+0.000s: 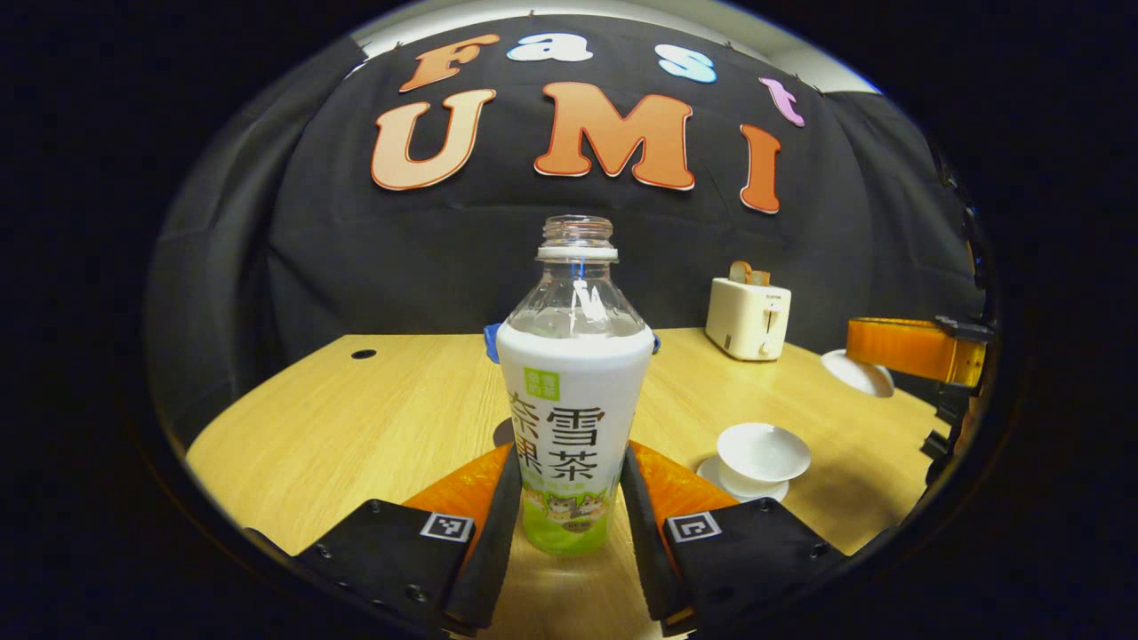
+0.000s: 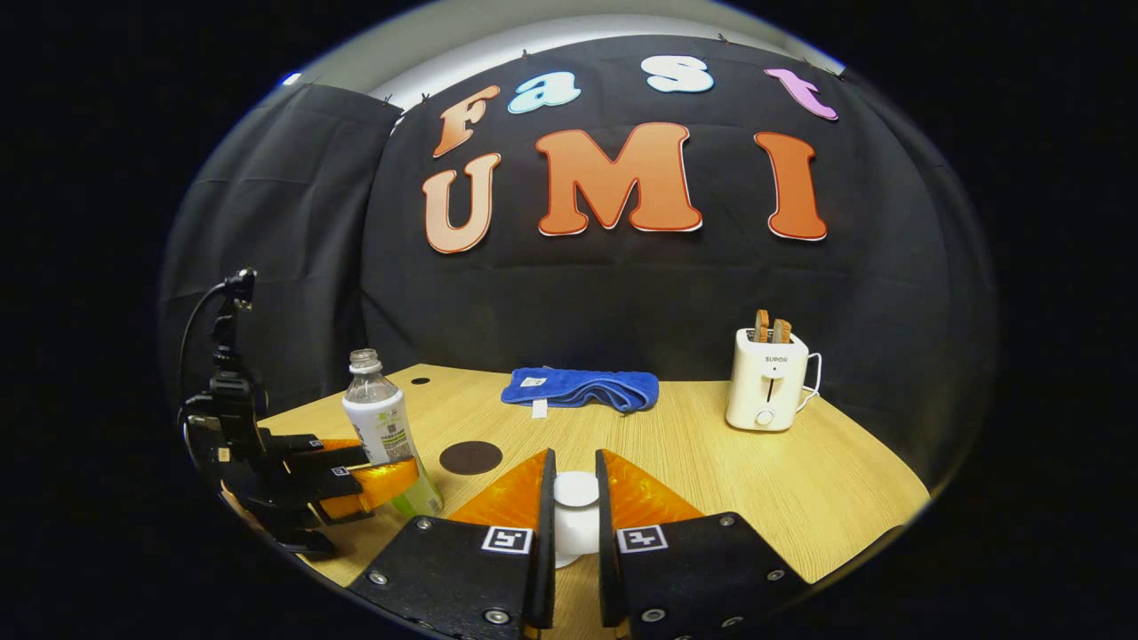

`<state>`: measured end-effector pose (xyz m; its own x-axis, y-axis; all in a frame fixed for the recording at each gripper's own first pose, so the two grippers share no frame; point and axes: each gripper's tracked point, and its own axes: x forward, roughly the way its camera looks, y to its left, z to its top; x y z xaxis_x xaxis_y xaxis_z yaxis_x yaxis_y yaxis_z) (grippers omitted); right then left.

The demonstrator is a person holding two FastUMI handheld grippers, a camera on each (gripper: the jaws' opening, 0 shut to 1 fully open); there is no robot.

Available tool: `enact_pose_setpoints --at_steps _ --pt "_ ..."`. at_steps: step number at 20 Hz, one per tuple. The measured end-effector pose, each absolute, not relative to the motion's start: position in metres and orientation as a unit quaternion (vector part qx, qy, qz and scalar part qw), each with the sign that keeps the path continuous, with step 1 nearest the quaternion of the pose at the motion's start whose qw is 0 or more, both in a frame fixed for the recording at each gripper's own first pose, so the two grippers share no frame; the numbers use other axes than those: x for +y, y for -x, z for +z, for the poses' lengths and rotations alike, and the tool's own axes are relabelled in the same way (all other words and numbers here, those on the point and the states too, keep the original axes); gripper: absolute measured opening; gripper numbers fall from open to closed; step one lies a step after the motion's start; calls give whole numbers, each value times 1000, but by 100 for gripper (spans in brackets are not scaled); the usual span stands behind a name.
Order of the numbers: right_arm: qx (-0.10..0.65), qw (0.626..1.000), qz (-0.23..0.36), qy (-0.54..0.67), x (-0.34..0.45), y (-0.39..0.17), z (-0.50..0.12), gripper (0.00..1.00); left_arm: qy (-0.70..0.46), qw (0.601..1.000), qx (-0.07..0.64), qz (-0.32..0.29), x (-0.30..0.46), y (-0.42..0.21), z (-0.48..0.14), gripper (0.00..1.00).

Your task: Open the teacup lid with one hand, grasp the water bottle and pour water into the teacup with the other hand; after pouring, place the water bottle on the coaster and then close the teacup lid.

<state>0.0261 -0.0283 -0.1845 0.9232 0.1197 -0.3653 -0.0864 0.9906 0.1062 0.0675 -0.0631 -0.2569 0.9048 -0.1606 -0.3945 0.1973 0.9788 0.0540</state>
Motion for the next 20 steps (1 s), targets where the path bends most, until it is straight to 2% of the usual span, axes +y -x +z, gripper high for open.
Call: enact_pose_setpoints --at_steps 9,20 --pt "169 983 28 -58 -61 -17 -164 20 -181 964 176 -84 -62 -85 -235 63" --pt "161 985 7 -61 -81 -10 -160 20 -362 915 159 -78 -54 -94 -243 63"
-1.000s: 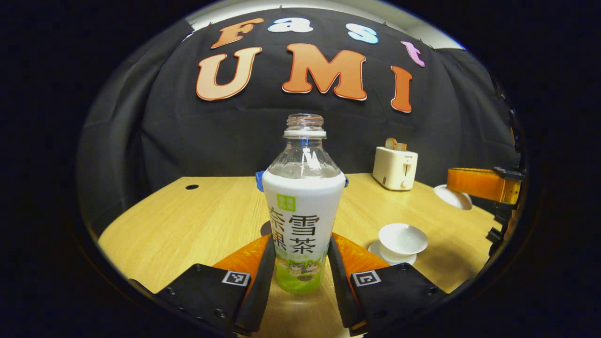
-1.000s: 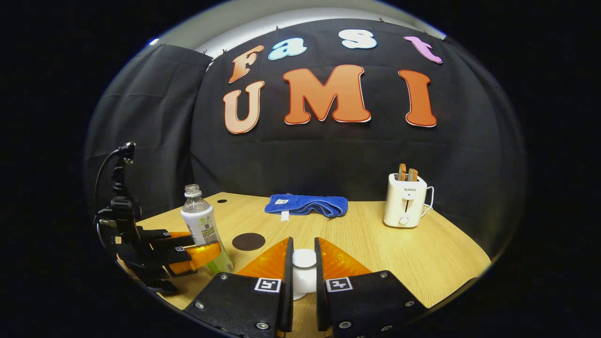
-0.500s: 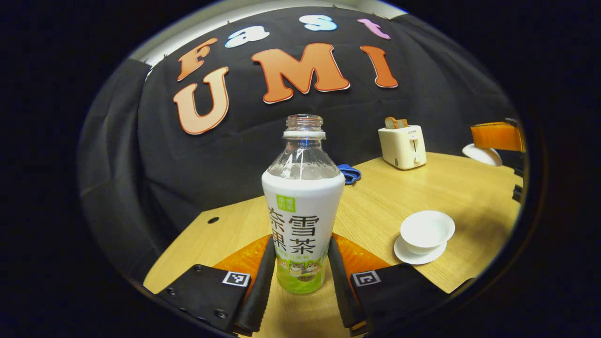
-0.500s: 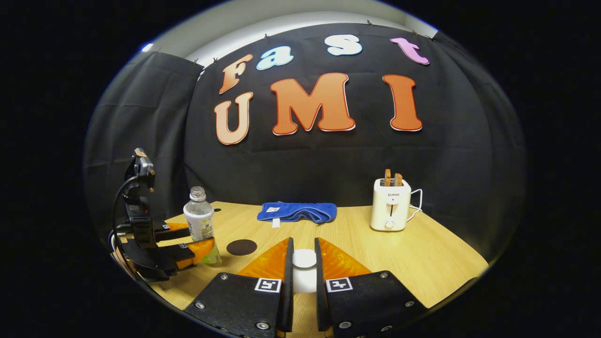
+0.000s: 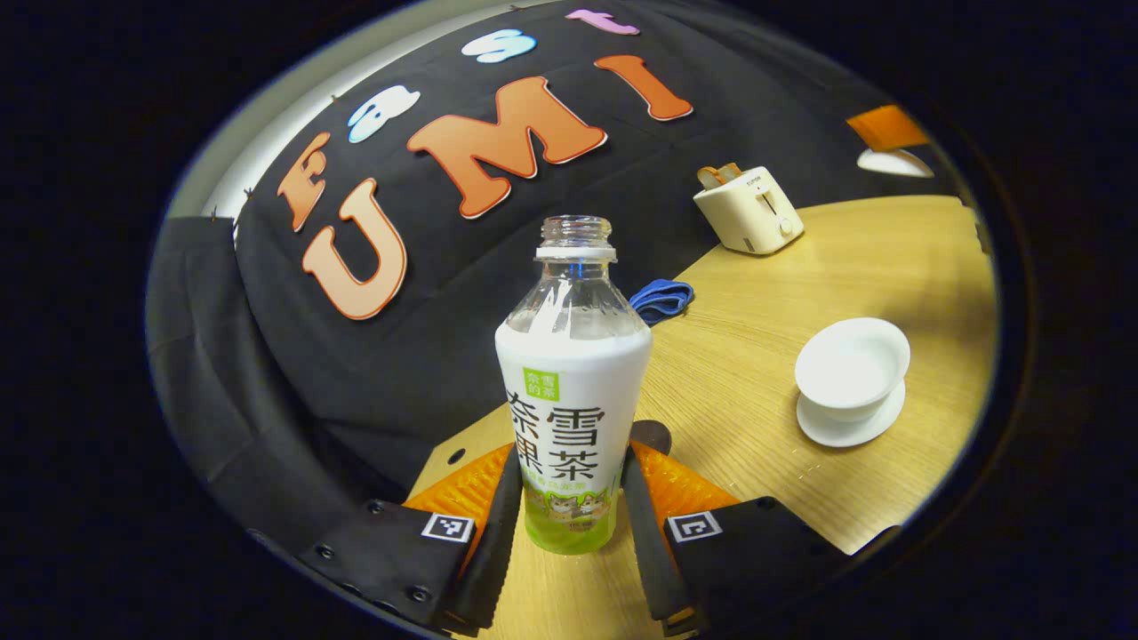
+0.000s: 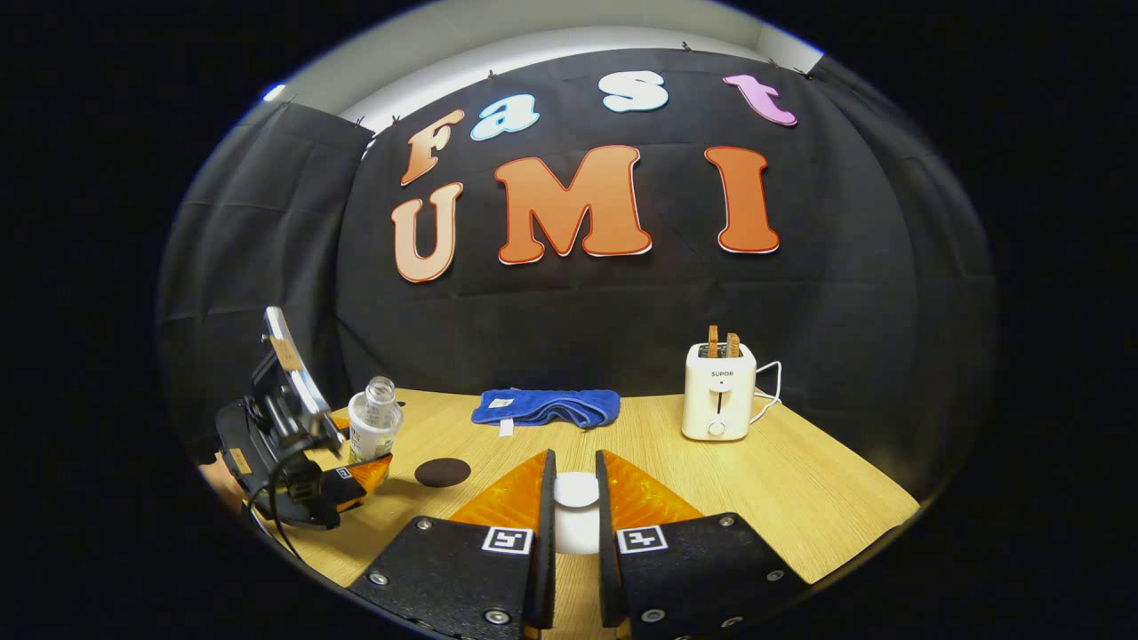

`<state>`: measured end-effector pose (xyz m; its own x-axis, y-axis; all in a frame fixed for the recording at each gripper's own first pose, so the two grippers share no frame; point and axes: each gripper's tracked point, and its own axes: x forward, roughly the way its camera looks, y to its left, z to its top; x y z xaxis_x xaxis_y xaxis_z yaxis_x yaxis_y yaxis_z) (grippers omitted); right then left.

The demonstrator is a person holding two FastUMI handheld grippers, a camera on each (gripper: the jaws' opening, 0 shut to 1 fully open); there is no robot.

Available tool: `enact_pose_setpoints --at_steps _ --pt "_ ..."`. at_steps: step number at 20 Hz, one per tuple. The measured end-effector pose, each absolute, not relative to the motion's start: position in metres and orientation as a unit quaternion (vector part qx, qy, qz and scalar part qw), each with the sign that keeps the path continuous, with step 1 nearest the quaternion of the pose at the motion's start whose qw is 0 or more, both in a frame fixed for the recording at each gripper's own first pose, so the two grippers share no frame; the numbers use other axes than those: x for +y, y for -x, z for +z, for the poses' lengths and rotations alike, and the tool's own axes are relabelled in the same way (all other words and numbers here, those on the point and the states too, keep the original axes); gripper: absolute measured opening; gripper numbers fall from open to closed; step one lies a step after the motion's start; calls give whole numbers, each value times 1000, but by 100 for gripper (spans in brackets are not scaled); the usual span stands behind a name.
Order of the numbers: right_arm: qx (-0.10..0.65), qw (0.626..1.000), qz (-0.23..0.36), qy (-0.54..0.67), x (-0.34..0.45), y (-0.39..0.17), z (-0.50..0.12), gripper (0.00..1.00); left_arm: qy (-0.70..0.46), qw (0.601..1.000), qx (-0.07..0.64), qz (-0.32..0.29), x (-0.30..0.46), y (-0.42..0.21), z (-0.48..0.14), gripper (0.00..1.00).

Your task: Open the teacup lid with one hand, grasp the water bottle and pour water into the teacup with the other hand; after pouring, place the water bottle on the coaster and then close the teacup lid.

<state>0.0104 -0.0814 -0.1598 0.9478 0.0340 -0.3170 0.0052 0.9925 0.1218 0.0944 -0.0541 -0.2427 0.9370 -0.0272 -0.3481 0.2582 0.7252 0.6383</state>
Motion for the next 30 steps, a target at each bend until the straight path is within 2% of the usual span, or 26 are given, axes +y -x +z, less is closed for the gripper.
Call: enact_pose_setpoints --at_steps 8,14,18,30 --pt "164 985 4 -60 -86 -8 -162 20 -482 862 122 -97 -67 -93 -249 65" --pt "162 985 5 -60 -89 -6 -162 20 -539 826 114 -118 -77 -98 -250 62" --pt "165 984 3 -61 -90 -6 -164 20 -593 788 103 -125 -79 -105 -247 63" --pt "173 983 5 -54 -92 -6 -172 20 -701 699 70 -125 -82 -116 -239 64"
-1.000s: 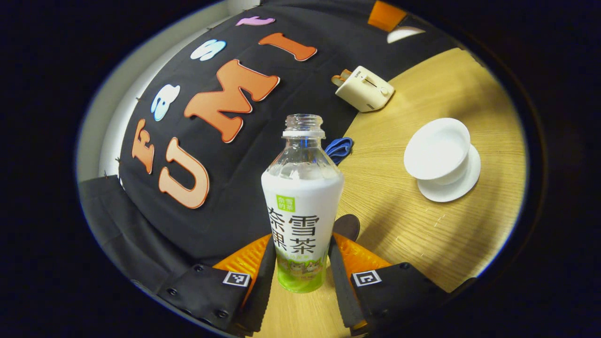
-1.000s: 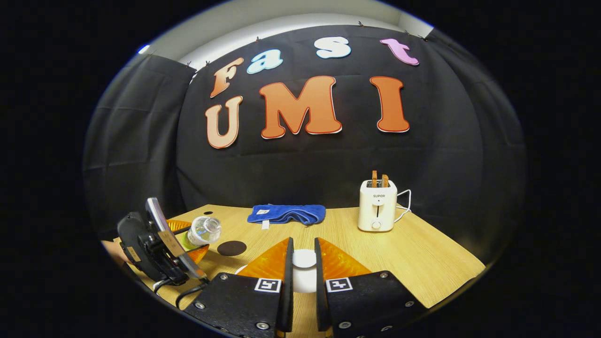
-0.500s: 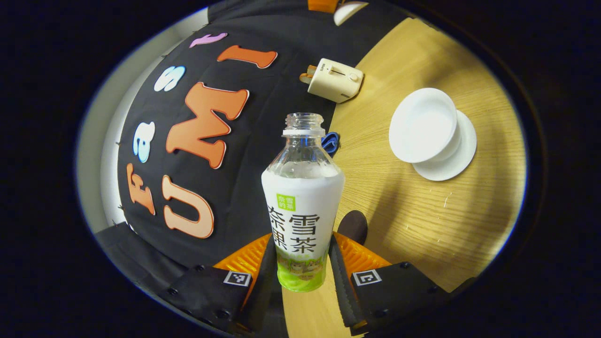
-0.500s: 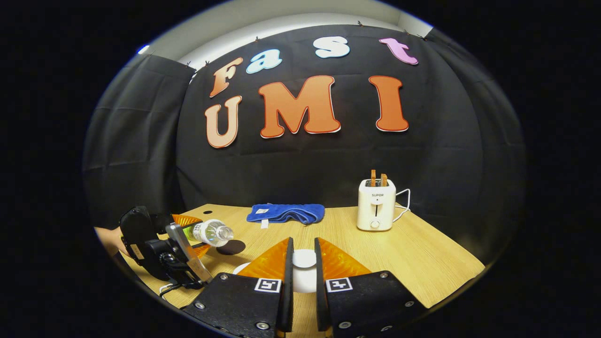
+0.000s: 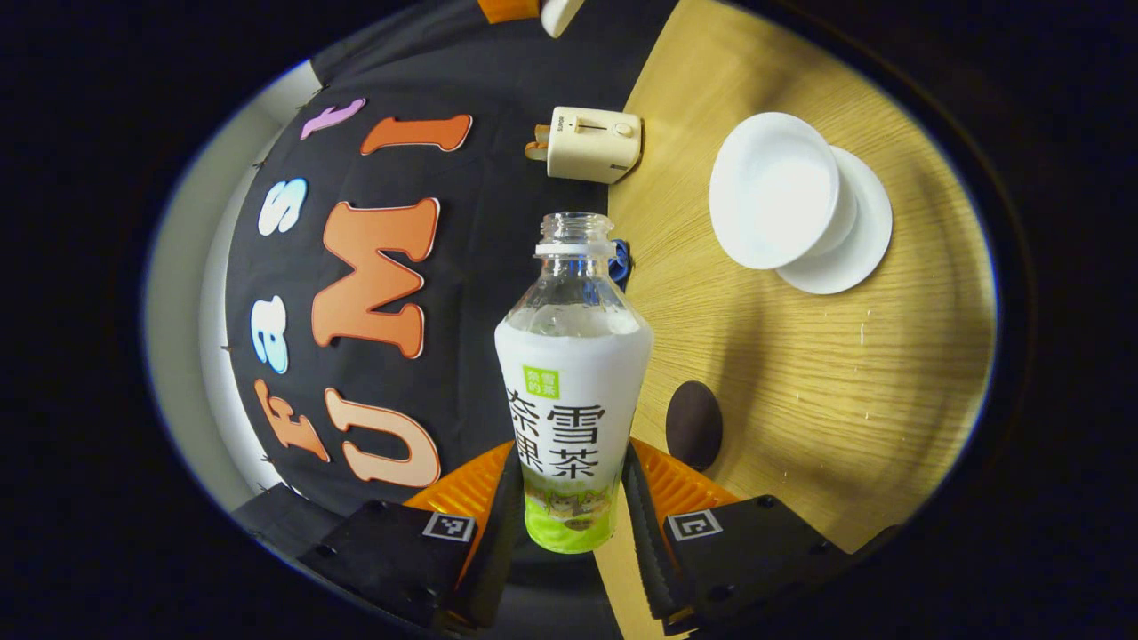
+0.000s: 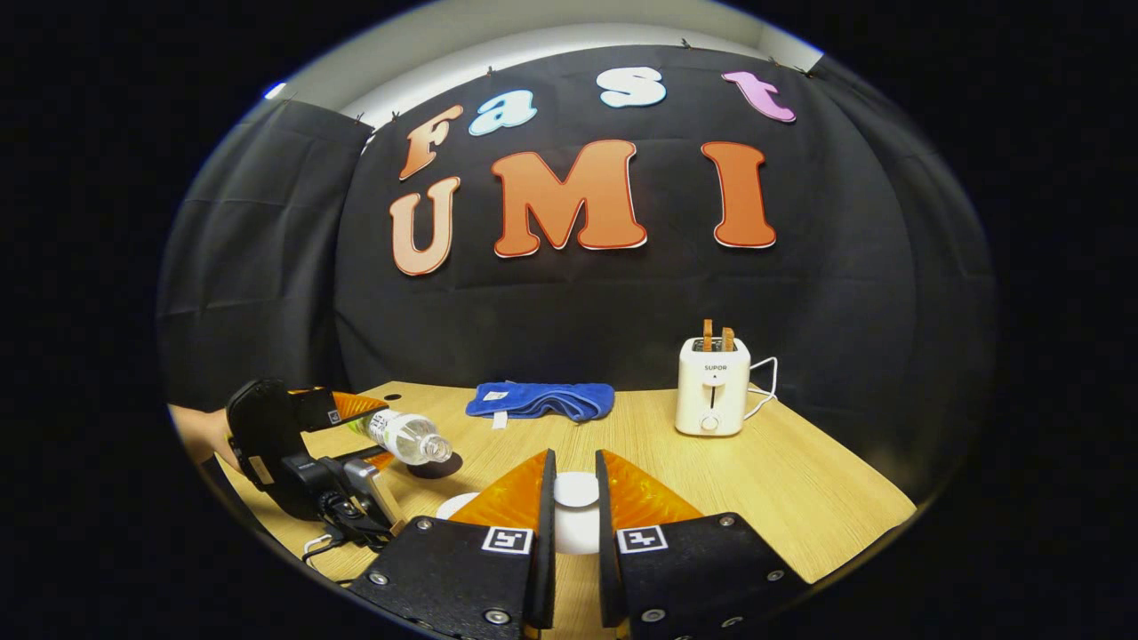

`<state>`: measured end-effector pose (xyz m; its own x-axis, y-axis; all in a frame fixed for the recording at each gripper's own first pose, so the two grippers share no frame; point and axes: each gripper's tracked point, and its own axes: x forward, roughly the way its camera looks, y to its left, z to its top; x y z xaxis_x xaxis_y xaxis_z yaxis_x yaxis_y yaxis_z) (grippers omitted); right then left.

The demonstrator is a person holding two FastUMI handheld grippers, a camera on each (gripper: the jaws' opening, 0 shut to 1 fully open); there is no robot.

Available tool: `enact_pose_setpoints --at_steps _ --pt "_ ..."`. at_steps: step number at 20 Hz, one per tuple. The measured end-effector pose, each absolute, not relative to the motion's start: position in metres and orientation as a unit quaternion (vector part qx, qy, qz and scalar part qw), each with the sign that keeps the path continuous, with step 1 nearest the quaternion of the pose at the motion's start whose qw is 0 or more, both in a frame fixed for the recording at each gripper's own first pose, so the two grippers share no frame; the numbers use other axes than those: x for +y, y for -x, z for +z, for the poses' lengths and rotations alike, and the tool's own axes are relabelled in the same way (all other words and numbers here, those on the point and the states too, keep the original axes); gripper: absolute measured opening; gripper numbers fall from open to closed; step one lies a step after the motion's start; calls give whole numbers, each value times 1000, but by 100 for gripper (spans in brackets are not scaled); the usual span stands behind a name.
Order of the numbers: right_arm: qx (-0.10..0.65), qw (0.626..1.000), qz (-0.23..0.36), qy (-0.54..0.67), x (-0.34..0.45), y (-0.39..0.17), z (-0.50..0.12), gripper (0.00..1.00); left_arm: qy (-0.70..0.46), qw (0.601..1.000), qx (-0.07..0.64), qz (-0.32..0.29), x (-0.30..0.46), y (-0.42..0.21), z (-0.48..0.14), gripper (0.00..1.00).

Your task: Open the teacup lid with one hand, grasp the water bottle and pour water into the teacup with the other hand; after pouring, place the water bottle on the coaster and then close the teacup lid.

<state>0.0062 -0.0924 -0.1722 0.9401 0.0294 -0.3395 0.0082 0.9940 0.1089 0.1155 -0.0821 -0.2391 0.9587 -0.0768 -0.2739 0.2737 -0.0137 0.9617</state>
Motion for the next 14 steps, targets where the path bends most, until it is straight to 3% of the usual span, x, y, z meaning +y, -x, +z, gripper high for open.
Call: enact_pose_setpoints --at_steps 7,9,14 --pt "178 983 8 -49 -91 -6 -177 20 -746 652 54 -127 -85 -114 -235 66" --pt "180 982 9 -50 -91 -5 -179 20 -753 643 49 -128 -85 -113 -233 62" --pt "180 982 9 -51 -91 -5 -179 20 -765 630 43 -127 -85 -110 -231 62"
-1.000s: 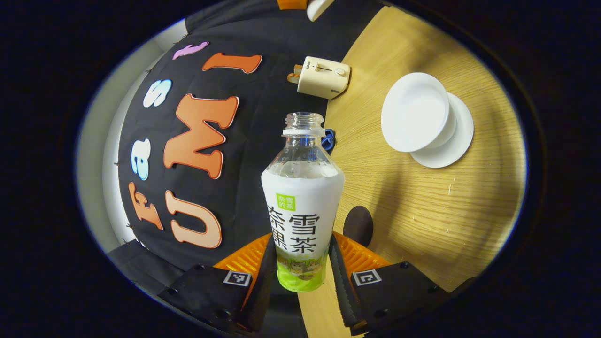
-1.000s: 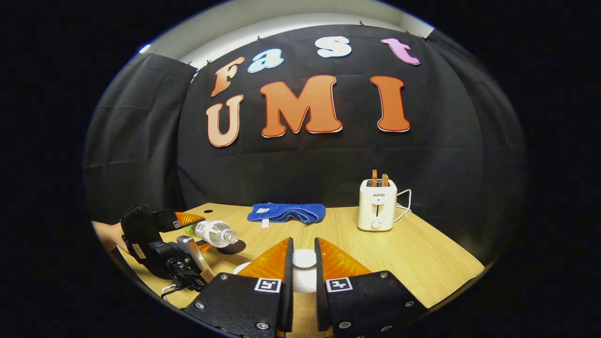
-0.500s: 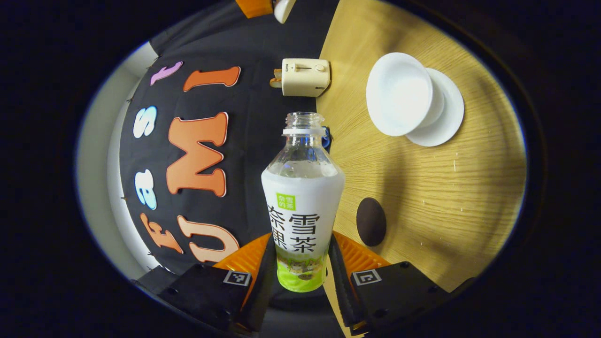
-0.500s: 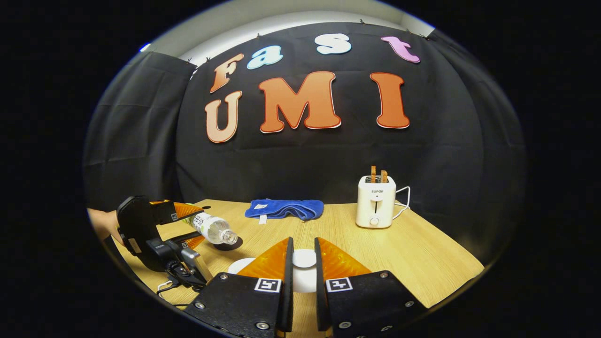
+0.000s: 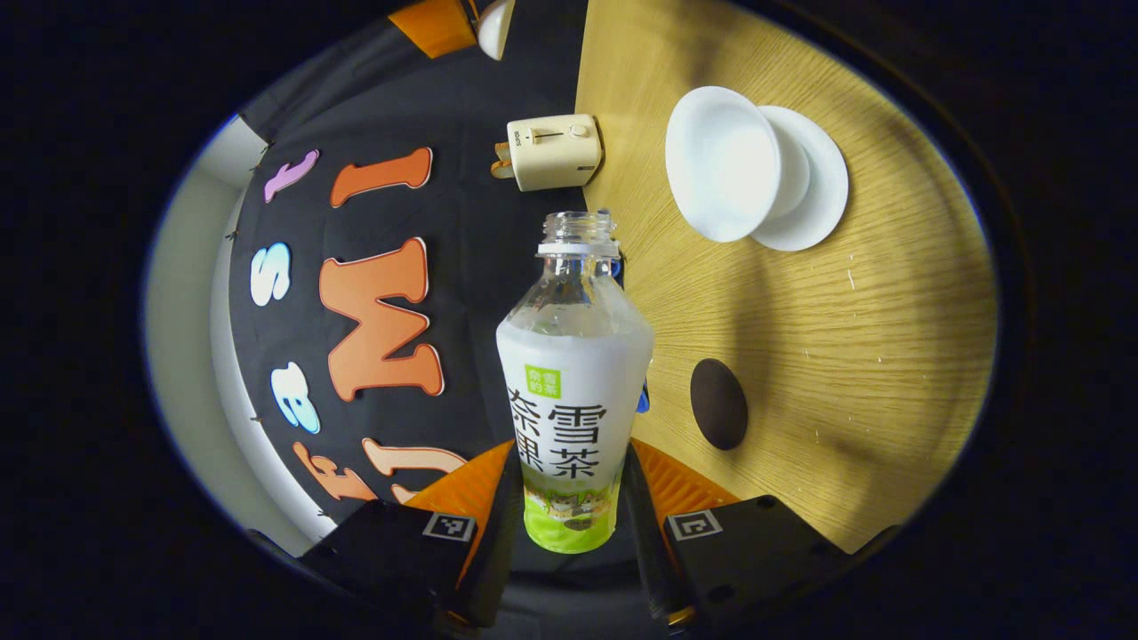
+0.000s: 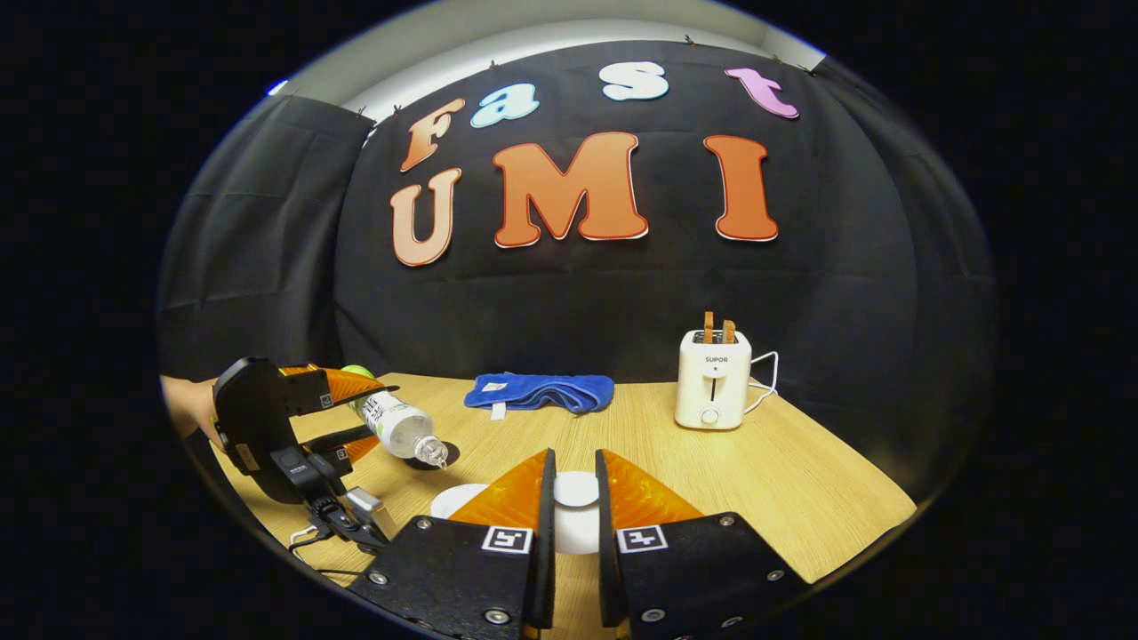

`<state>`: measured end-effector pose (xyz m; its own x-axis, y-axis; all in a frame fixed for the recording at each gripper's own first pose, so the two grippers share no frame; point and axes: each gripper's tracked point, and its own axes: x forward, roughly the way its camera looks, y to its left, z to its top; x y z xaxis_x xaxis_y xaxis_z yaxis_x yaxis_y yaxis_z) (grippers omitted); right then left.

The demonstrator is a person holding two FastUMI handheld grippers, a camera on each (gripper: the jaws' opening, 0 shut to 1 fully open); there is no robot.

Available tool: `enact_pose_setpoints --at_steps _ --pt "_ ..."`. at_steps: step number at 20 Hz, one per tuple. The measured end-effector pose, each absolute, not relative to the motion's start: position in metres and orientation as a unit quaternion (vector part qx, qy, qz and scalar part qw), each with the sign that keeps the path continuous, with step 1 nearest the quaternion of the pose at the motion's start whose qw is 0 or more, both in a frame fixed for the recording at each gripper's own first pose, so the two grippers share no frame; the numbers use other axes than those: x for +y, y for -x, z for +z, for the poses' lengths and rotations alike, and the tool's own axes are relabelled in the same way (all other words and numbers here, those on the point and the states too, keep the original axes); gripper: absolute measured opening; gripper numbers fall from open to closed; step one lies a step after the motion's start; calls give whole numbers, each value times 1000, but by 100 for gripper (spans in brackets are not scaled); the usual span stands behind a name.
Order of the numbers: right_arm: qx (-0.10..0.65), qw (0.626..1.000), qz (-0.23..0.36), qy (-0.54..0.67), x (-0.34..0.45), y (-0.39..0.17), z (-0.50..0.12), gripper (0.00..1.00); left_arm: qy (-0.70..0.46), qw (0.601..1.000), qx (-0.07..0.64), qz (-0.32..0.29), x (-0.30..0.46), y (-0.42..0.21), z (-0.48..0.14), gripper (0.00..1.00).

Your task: Open the teacup lid with one hand, grasp the water bottle and pour water into the teacup with the other hand; after pouring, place the water bottle on the coaster and then close the teacup lid.

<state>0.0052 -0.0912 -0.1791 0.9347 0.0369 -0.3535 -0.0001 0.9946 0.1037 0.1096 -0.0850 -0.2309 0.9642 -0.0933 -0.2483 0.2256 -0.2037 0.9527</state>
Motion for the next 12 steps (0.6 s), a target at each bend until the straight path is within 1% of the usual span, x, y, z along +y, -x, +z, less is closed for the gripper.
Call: enact_pose_setpoints --at_steps 1,3,4,6,7,8,9,10,11,12 --pt "182 982 11 -51 -90 -5 -180 20 -766 629 43 -127 -86 -111 -229 64" --pt "187 981 11 -48 -91 -5 -184 20 -768 626 41 -126 -86 -111 -228 64" --pt "187 981 11 -46 -91 -5 -184 20 -770 624 39 -125 -87 -111 -227 62" --pt "186 981 12 -46 -90 -4 -182 20 -775 619 33 -123 -89 -111 -225 62" --pt "185 982 14 -46 -88 -4 -183 20 -777 616 31 -123 -89 -111 -223 64" --pt "184 982 16 -45 -87 -4 -182 20 -779 614 29 -123 -89 -111 -222 62" --pt "184 982 17 -43 -86 -5 -182 20 -782 611 27 -123 -90 -110 -222 64" --pt "184 982 18 -41 -86 -4 -181 20 -783 609 26 -122 -89 -111 -221 62" --pt "184 982 19 -42 -85 -4 -181 20 -785 607 24 -122 -90 -111 -220 64" --pt "183 982 19 -42 -85 -4 -181 20 -787 604 23 -121 -91 -112 -220 63"
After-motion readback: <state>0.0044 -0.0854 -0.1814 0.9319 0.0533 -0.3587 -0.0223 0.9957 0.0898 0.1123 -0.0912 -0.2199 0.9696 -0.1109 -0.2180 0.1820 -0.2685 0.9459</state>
